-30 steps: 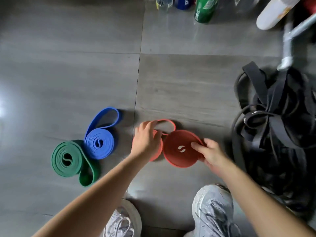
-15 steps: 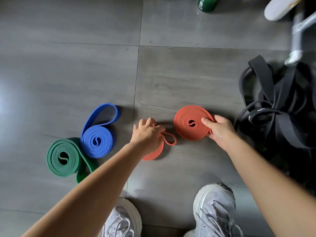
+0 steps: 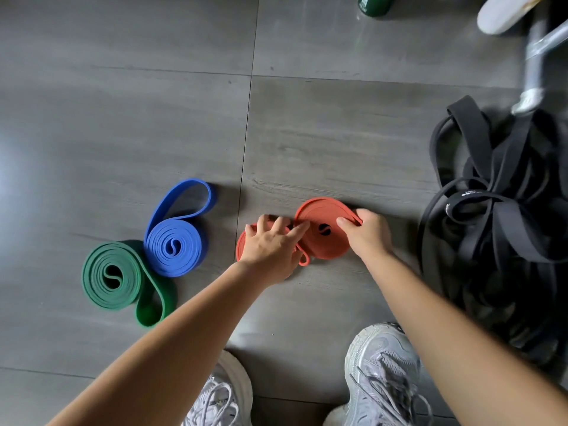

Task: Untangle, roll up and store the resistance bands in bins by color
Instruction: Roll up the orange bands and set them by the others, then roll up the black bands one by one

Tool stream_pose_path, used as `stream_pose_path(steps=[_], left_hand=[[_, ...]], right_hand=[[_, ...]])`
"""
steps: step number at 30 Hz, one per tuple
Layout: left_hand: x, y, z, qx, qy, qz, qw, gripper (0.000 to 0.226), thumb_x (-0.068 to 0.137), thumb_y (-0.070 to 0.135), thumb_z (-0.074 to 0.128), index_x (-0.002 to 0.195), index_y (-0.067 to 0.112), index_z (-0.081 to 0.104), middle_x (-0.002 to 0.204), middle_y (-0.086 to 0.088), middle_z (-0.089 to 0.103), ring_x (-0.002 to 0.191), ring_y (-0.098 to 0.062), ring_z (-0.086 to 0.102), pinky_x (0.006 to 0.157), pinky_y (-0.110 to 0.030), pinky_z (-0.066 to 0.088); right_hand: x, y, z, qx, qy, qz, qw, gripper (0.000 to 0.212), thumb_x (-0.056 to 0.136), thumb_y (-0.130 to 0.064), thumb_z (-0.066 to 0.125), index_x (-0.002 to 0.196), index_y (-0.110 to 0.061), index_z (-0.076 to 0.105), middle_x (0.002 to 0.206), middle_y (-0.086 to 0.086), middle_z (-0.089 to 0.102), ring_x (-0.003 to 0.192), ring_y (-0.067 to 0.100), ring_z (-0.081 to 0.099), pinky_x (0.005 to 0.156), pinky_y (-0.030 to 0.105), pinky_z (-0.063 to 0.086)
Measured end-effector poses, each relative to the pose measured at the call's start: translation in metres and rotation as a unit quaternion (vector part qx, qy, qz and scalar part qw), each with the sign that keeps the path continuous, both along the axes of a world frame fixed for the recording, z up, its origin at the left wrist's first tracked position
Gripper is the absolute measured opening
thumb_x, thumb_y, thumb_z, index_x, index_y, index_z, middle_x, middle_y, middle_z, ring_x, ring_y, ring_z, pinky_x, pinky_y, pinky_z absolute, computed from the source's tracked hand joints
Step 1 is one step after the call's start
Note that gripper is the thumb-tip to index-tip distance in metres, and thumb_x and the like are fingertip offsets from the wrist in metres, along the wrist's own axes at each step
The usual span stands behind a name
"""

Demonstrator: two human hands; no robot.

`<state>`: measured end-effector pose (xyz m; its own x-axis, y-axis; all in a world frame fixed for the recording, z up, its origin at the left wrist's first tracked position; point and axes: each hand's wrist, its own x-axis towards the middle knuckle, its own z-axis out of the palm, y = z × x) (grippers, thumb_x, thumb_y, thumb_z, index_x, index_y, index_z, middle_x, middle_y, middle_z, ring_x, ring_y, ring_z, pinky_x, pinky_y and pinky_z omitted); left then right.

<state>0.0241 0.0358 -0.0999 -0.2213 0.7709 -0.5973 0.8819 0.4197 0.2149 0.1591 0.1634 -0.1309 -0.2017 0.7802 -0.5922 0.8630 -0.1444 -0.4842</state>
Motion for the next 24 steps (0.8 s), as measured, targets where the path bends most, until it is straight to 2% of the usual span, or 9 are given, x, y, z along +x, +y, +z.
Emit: stream_pose_path(steps=[3,5,7,10,13,16,18,20,24], left_hand=[[0.004,-0.001,-0.002,-0.019,0.009,-0.015,1.000,0.062,0.091,0.042,0.045,0.145,0.043,0.013,0.146,-0.001,0.025,0.133,-0.040,0.017,0.103,-0.054,0.029],[0.006,-0.001,-0.002,-0.025,0.013,-0.018,0.999,0.065,0.091,0.038,0.046,0.145,0.043,0.011,0.147,-0.002,0.022,0.135,-0.041,0.014,0.103,-0.056,0.028],[0.006,-0.002,-0.002,-0.028,0.019,-0.023,0.999,0.067,0.090,0.037,0.048,0.145,0.043,0.010,0.150,-0.002,0.016,0.137,-0.041,0.011,0.104,-0.057,0.026],[0.010,-0.003,-0.003,-0.028,0.013,-0.038,0.999,0.070,0.092,0.033,0.047,0.148,0.037,0.004,0.157,0.003,-0.006,0.144,-0.031,0.000,0.108,-0.063,0.016],[0.017,-0.003,-0.006,-0.019,0.009,-0.049,0.999,0.068,0.096,0.035,0.042,0.150,0.025,0.001,0.158,0.005,-0.014,0.146,-0.020,-0.003,0.111,-0.062,0.008],[0.023,0.002,-0.003,-0.006,-0.001,-0.034,0.999,0.064,0.097,0.032,0.040,0.150,0.017,0.008,0.159,-0.003,-0.009,0.146,-0.020,0.003,0.114,-0.054,0.008],[0.025,0.009,-0.001,0.011,-0.025,0.015,1.000,0.059,0.093,0.029,0.044,0.146,0.017,0.022,0.158,-0.005,0.006,0.141,-0.025,0.019,0.112,-0.047,0.021],[0.026,0.019,0.004,0.032,-0.052,0.092,0.994,0.050,0.090,0.025,0.047,0.138,0.018,0.038,0.150,-0.003,0.027,0.127,-0.030,0.038,0.100,-0.041,0.037],[0.027,0.035,0.009,0.035,-0.055,0.125,0.990,0.047,0.090,0.026,0.048,0.136,0.019,0.042,0.138,-0.005,0.041,0.121,-0.031,0.043,0.096,-0.040,0.040]], right_hand=[[0.001,-0.004,-0.002,0.040,-0.035,-0.014,0.998,0.036,0.078,-0.032,0.071,0.105,-0.009,0.062,0.106,0.016,0.065,0.100,0.033,0.059,0.079,0.034,0.043],[0.005,-0.007,0.000,0.032,-0.020,-0.037,0.999,0.054,0.080,-0.028,0.072,0.125,-0.011,0.047,0.117,0.013,0.061,0.110,0.032,0.056,0.087,0.035,0.042],[0.009,-0.010,0.002,0.055,-0.011,-0.029,0.998,0.050,0.083,-0.029,0.068,0.125,-0.015,0.045,0.115,0.013,0.059,0.108,0.032,0.055,0.083,0.034,0.041],[0.017,-0.015,0.005,0.124,-0.057,0.027,0.990,0.029,0.087,-0.038,0.060,0.111,-0.021,0.058,0.112,0.013,0.053,0.108,0.034,0.049,0.080,0.036,0.041],[0.024,-0.015,0.004,0.166,-0.096,0.077,0.978,0.023,0.089,-0.032,0.058,0.108,-0.022,0.064,0.113,0.013,0.052,0.107,0.033,0.048,0.078,0.036,0.042],[0.030,-0.009,-0.002,0.113,-0.068,0.043,0.990,0.025,0.090,-0.024,0.056,0.114,-0.017,0.057,0.113,0.010,0.058,0.106,0.030,0.054,0.078,0.035,0.043],[0.035,-0.006,-0.004,0.083,-0.046,-0.003,0.995,0.028,0.090,-0.022,0.057,0.116,-0.013,0.052,0.114,0.010,0.060,0.105,0.030,0.056,0.078,0.035,0.043],[0.043,-0.004,-0.003,0.073,-0.036,-0.005,0.997,0.028,0.088,-0.021,0.059,0.114,-0.011,0.053,0.111,0.011,0.061,0.103,0.031,0.057,0.078,0.034,0.042],[0.064,0.003,0.014,0.149,0.027,-0.005,0.988,0.024,0.085,-0.014,0.060,0.108,-0.010,0.060,0.105,0.012,0.060,0.096,0.030,0.059,0.079,0.033,0.042]])
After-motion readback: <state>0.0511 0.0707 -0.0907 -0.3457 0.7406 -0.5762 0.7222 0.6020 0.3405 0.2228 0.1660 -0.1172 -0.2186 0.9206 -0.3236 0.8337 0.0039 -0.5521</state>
